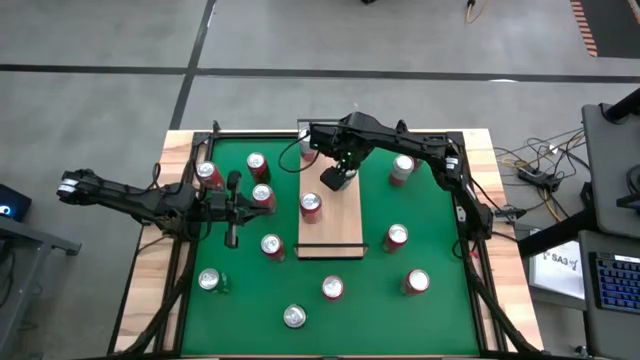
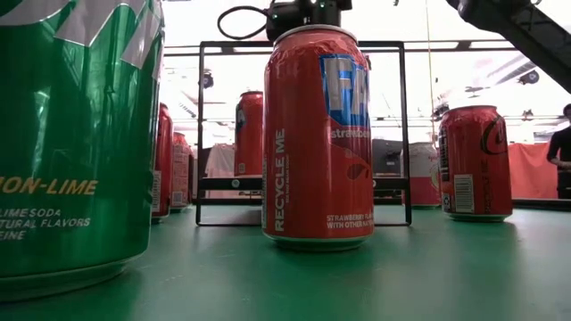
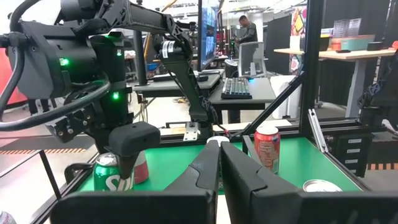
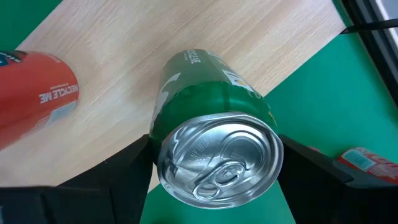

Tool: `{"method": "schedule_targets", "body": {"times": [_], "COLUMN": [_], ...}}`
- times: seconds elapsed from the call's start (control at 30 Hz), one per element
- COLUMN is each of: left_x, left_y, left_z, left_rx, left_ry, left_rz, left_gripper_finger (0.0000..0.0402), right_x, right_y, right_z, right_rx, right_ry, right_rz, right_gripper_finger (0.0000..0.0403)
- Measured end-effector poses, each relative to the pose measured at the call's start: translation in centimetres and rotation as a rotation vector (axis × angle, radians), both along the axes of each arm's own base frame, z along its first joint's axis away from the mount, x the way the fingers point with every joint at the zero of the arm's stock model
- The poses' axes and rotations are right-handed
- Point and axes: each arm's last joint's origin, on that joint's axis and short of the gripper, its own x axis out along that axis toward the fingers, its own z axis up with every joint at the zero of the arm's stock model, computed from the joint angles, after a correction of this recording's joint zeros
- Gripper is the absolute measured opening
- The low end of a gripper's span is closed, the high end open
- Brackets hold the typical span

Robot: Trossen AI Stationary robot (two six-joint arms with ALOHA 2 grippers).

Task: Place canned beverage on shelf
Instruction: Put the green soda can on the shelf

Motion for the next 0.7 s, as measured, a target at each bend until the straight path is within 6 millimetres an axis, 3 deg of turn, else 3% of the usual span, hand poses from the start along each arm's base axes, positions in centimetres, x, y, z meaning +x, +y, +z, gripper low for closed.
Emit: {"method": "schedule_targets", "body": {"times": [0.7], "left_x": [0.04], "left_y": [-0.02], "left_z": [-0.04], "left_rx": [0.001], "left_ry": [0.003], "left_rz": [0.000], "left_gripper_finger": [0.0000], "right_x": [0.21], "right_y": [0.05], "right_z": [-0.01], "right_rx": [0.026], "right_ry": [-0.025], "right_rz": [0.039], "right_gripper_finger": [0.0288]}}
